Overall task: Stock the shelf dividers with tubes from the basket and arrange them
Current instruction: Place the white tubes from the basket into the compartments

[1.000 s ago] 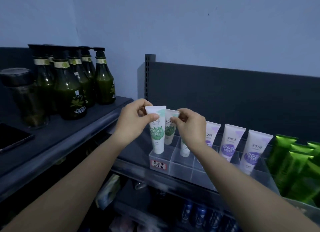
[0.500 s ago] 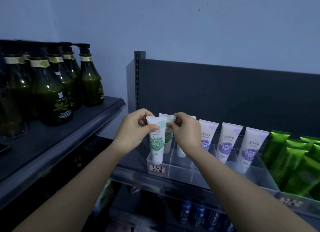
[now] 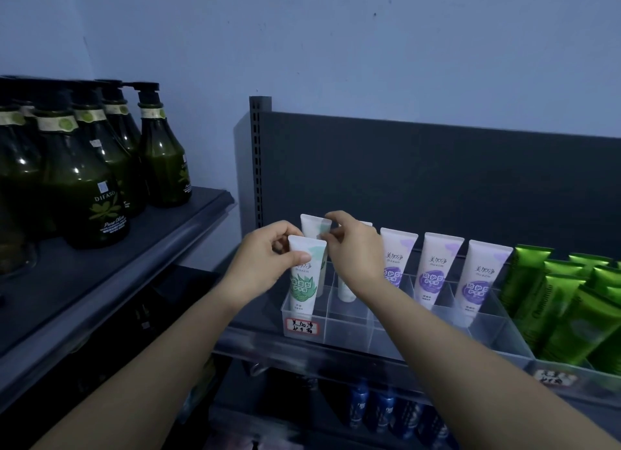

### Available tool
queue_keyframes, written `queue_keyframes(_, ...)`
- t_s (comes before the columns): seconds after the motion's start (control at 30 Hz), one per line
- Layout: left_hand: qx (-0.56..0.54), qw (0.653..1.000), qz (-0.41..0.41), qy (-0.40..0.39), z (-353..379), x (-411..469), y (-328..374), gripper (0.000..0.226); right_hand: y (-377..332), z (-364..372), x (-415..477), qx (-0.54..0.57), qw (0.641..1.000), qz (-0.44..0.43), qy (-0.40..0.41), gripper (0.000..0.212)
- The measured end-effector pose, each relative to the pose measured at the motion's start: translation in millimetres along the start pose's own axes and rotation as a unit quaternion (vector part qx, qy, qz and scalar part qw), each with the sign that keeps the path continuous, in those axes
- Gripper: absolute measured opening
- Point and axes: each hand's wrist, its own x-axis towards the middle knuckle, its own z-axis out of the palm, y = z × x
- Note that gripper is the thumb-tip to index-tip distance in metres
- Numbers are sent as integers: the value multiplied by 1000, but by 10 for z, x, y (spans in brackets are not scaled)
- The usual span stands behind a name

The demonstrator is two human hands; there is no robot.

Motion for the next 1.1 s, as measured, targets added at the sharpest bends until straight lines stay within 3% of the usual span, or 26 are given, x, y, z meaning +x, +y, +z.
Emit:
queue_keyframes(0.4, 57, 997, 46, -6, -19, -60, -61, 34, 3, -56, -67, -48, 998, -41, -7, 41)
queue_keyframes(0.67, 93, 993, 72, -15, -47, -70, 18, 35, -67, -183, -132, -69, 993, -93, 11, 39)
queue_keyframes(0.93, 292, 936, 191, 42, 101, 57, 380, 35, 125, -643, -309, -146, 983, -102, 52, 31)
queue_keyframes(1.1, 362, 906, 219, 20, 489, -20, 742, 36, 302, -1146, -515, -235, 968, -85, 20, 30)
